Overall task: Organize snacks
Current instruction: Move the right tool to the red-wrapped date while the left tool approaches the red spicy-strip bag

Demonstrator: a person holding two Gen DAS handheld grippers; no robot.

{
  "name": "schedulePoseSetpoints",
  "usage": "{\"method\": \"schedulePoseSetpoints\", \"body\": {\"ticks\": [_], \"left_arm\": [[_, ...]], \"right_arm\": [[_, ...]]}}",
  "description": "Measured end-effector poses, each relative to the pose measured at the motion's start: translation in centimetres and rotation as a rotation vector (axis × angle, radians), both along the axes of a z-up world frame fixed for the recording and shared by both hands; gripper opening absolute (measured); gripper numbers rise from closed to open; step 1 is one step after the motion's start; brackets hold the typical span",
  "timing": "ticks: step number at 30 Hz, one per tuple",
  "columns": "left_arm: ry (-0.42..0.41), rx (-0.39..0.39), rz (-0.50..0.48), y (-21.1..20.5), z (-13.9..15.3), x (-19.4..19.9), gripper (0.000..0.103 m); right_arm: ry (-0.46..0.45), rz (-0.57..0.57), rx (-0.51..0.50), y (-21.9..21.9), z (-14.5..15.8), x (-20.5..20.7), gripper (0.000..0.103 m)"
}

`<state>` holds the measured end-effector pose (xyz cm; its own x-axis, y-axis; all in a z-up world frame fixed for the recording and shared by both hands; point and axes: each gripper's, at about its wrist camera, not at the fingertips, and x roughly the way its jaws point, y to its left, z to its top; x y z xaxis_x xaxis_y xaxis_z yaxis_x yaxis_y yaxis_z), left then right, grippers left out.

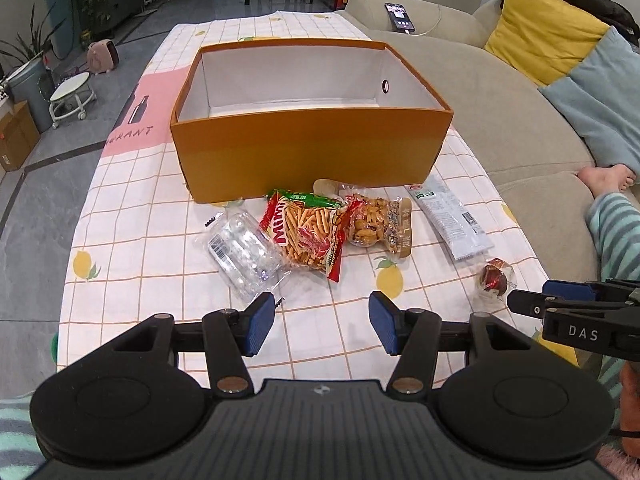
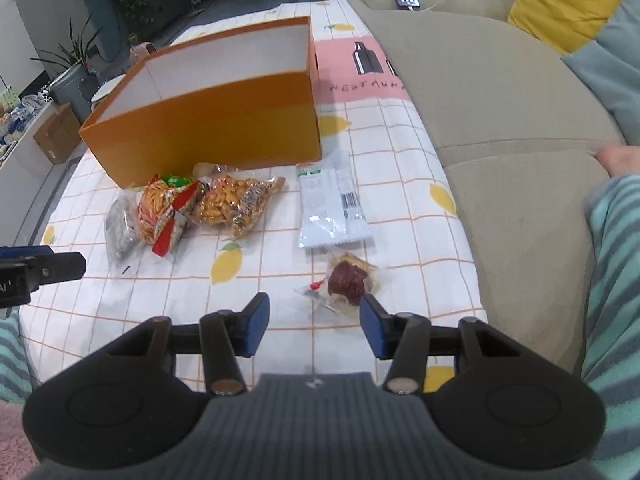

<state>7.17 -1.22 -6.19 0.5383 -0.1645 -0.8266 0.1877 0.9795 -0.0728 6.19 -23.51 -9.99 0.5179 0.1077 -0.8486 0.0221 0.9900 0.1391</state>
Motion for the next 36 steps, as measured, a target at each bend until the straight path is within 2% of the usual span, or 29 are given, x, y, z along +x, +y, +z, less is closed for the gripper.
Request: {"method": "schedulePoseSetpoints", "body": {"ticks": [10, 14, 23, 29, 36], "left_arm": [[-0.044, 0.019, -0.008, -0.6, -1.0, 1.6, 0.065], [-0.066, 0.034, -0.017, -0.8, -1.7, 2.5, 0.073], [-0.064, 0.113, -0.036, -2.0, -3.7, 5.0, 0.075], [-0.076, 0.173, -0.076, -3.3, -5.0, 6.5, 0.079], [-0.033, 0.233, -0.096, -4.9, -6.7, 7.9, 0.082]], "right_arm": [[0.038, -0.023, -0.040, -0.3, -1.9, 2.4, 0.054], [0.069, -0.044, -0.023, -0.6, -2.8, 3.5, 0.055], [0.132, -0.073, 0.008, -1.1, -4.9, 5.5, 0.055], [0.148, -0.074, 0.007, -1.0, -5.8, 6.2, 0.041], [0.132, -0.057, -0.006, -0.7, -5.9, 6.4, 0.041]]}}
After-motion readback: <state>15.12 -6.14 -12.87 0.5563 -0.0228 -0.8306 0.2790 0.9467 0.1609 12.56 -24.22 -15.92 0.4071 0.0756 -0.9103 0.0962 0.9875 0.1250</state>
